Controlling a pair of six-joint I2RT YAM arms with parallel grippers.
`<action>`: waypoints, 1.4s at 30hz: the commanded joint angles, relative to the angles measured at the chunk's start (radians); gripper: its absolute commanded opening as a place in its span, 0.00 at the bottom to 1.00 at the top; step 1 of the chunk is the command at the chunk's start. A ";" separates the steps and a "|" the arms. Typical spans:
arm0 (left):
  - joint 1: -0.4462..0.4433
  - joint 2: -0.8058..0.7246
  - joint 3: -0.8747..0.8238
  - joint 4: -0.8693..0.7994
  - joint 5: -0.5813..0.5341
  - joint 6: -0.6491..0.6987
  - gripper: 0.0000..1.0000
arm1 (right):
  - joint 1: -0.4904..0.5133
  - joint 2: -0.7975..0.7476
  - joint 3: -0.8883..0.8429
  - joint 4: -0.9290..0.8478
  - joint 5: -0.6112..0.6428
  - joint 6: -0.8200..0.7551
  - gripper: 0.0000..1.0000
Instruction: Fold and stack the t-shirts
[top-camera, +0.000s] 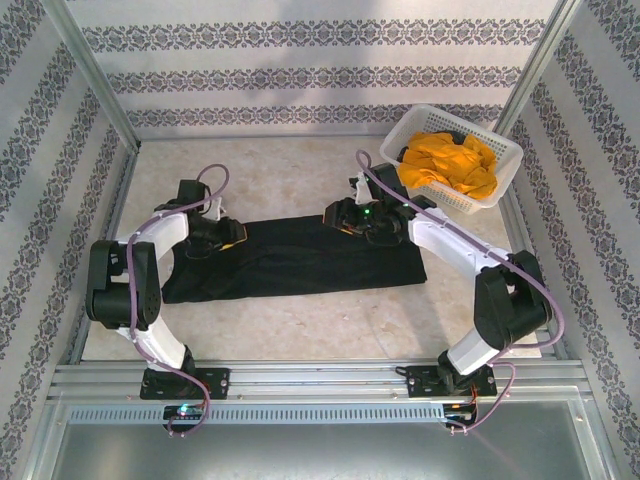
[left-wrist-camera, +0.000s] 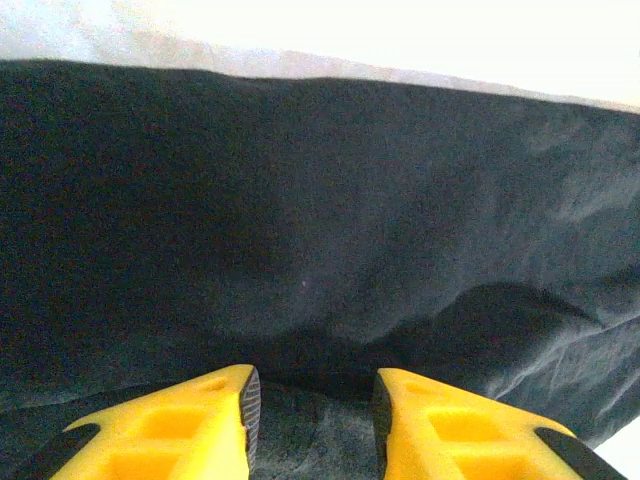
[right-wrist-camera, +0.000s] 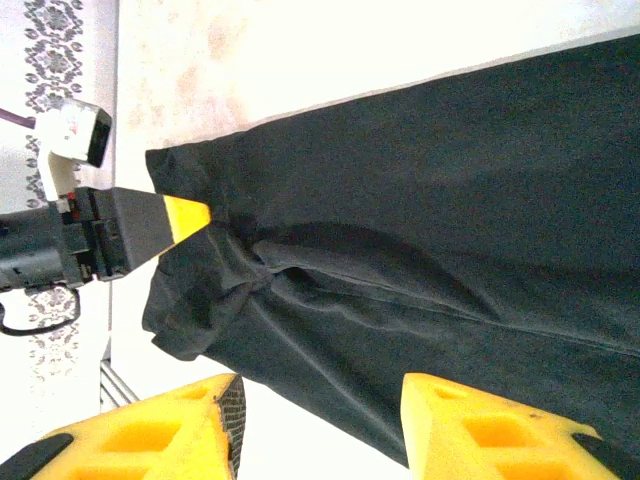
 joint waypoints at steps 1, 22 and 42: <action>-0.009 -0.018 -0.034 0.007 -0.023 0.048 0.37 | 0.010 -0.035 -0.022 0.015 -0.017 0.017 0.47; -0.037 -0.037 -0.087 0.067 -0.063 0.020 0.23 | 0.042 -0.033 -0.029 0.035 -0.020 0.043 0.46; -0.262 -0.341 -0.247 -0.018 -0.075 -0.350 0.00 | 0.039 -0.043 -0.063 0.038 -0.002 0.052 0.44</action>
